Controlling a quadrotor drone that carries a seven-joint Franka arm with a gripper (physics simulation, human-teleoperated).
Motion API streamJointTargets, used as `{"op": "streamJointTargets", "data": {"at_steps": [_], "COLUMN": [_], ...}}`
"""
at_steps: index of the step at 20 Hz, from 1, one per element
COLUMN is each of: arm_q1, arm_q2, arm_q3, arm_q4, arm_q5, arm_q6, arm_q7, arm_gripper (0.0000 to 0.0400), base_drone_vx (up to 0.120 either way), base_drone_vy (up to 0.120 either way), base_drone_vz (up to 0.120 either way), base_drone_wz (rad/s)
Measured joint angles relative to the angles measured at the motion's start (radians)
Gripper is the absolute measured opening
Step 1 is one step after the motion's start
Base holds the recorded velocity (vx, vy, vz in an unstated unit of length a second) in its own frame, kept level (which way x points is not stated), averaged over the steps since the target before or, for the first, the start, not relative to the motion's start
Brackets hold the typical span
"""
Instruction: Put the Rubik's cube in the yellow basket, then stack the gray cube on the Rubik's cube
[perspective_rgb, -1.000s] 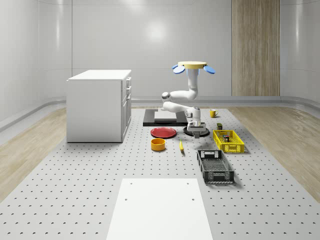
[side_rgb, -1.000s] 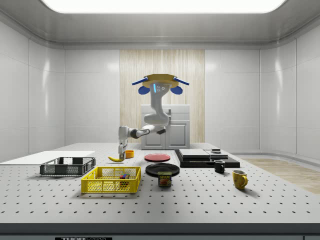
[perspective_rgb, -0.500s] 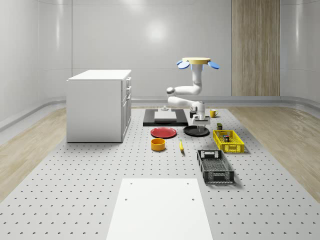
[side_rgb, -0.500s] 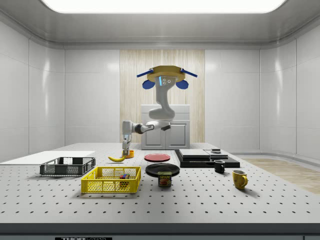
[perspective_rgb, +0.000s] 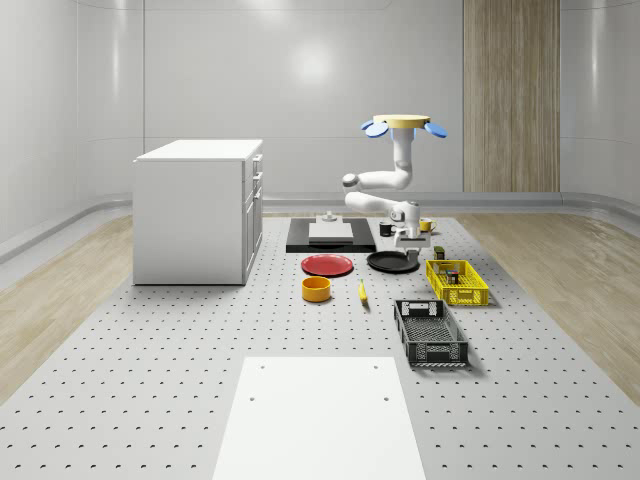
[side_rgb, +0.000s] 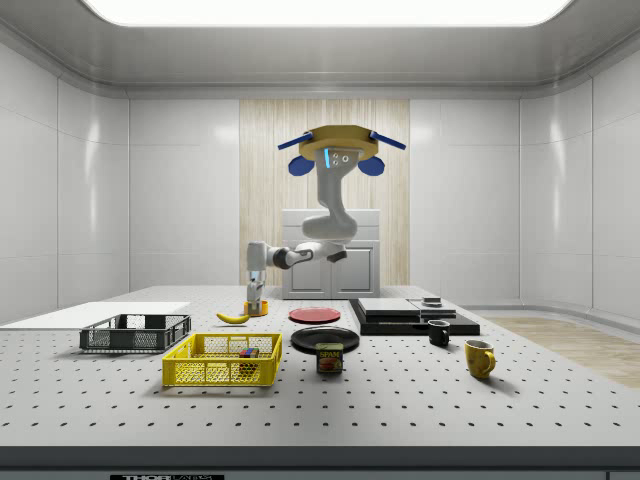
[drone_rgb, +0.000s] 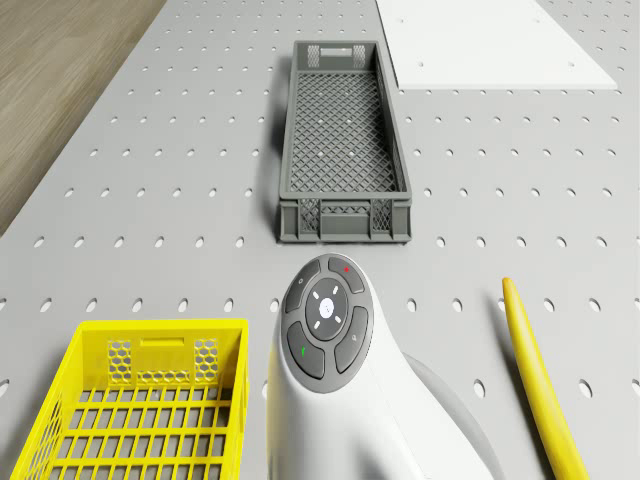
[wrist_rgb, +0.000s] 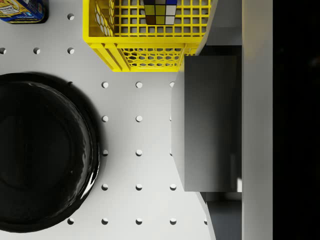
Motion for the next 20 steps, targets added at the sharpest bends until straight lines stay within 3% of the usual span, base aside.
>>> {"op": "streamJointTargets", "data": {"at_steps": [9, 14, 20], "arm_q1": [0.0, 0.0, 0.0], "arm_q2": [0.0, 0.001, 0.001], "arm_q3": [0.0, 0.0, 0.0], "arm_q4": [0.0, 0.0, 0.0], "arm_q5": [0.0, 0.0, 0.0], "arm_q6": [0.0, -0.001, -0.001], "arm_q7": [0.0, 0.0, 0.0], "arm_gripper": [0.025, 0.025, 0.025], "base_drone_vx": [0.0, -0.112, -0.007], "base_drone_vy": [0.12, 0.12, 0.12], "base_drone_vz": [0.0, 0.0, 0.0], "base_drone_wz": [0.0, 0.0, 0.0]}}
